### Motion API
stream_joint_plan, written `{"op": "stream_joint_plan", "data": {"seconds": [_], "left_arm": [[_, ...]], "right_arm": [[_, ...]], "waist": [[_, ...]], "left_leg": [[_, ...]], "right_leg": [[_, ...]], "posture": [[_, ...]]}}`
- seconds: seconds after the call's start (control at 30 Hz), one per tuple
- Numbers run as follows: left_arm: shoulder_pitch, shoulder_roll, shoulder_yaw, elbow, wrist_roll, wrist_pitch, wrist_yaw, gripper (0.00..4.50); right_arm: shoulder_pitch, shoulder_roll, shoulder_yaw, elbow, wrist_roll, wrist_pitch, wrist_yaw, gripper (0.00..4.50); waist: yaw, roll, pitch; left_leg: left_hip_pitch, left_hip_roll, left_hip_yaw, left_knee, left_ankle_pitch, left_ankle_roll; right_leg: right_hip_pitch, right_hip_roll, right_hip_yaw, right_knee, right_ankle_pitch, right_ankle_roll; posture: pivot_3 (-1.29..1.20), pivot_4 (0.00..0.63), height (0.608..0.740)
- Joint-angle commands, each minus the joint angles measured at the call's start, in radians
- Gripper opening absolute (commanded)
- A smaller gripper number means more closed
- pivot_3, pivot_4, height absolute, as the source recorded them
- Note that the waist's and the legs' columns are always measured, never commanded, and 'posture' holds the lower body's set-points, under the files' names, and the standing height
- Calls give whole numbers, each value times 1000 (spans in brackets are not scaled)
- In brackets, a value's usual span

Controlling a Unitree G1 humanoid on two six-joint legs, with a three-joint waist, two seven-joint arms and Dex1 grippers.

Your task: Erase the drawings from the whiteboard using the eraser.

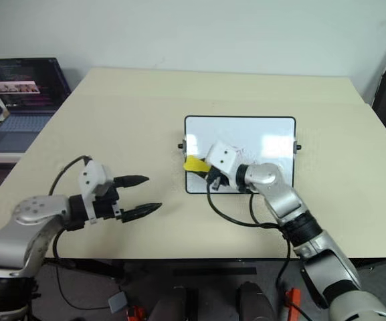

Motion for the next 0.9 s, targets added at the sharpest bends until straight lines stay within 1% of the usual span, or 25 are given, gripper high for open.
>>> {"op": "stream_joint_plan", "data": {"seconds": [0.03, 0.23, 0.33, 0.47, 0.57, 0.6, 0.67, 0.73, 0.77, 0.9], "left_arm": [[3, 13, 40, -72, -33, 17, 18, 4500], [20, 2, 41, -68, -46, 7, 28, 4500], [8, 1, 39, -62, -54, 4, 25, 4500], [-6, 2, 32, -47, -53, -3, 21, 4500], [-15, 2, 27, -33, -48, -10, 18, 4500], [-17, 2, 25, -28, -45, -13, 16, 4500], [-23, 2, 22, -17, -42, -18, 13, 4500], [-31, 2, 17, -5, -38, -24, 10, 4500], [-36, 1, 14, 2, -36, -28, 8, 4500], [-61, -3, -3, 31, -27, -43, 2, 4500]], "right_arm": [[-63, 5, -32, 123, -67, -134, -31, 1201], [-108, 23, -70, 302, -113, -240, -83, 1198], [-72, 24, -15, 356, -184, -285, -88, 1196], [-5, 7, 55, 359, -253, -326, -31, 1196], [36, -17, 82, 362, -287, -346, -3, 1196], [46, -24, 84, 361, -291, -348, 6, 1196], [56, -32, 74, 362, -290, -353, 6, 1196], [49, -31, 48, 362, -279, -350, -9, 1196], [36, -28, 29, 365, -272, -347, -28, 1196], [-36, -21, -37, 403, -270, -355, -145, 1195]], "waist": [[-1, 0, 0], [-11, 0, 0], [-11, 0, 0], [-12, -4, -6], [-16, -6, -10], [-16, -6, -11], [-17, -6, -11], [-17, -5, -11], [-17, -5, -11], [-16, -5, -11]], "left_leg": [[0, 0, 0, 0, 0, 0], [2, 1, 0, 0, 0, 0], [4, 1, -1, 0, 0, 0], [6, 1, 0, 0, 0, 0], [9, 1, 0, 0, 0, 0], [10, 1, 0, 0, 0, 0], [15, 1, 0, 0, 1, 1], [24, 1, 0, 0, 1, 1], [26, 1, 0, 0, 1, 1], [26, 1, -1, 1, 1, 2]], "right_leg": [[0, 0, 0, 1, 0, 0], [1, 1, 0, 3, -1, -1], [2, 1, 0, 3, -1, -1], [4, 1, 0, 3, -2, 0], [6, 2, 1, 3, -4, 0], [7, 2, 1, 4, -5, -3], [11, 2, 1, 4, -5, -4], [21, 1, 1, 3, -6, -5], [22, 1, 2, 3, -6, -5], [21, 0, 2, 2, -5, -5]], "posture": [[0, 150, 740], [0, 150, 740], [0, 150, 740], [0, 150, 740], [0, 150, 740], [0, 150, 740], [0, 150, 740], [0, 150, 740], [0, 150, 740], [0, 150, 740]]}}
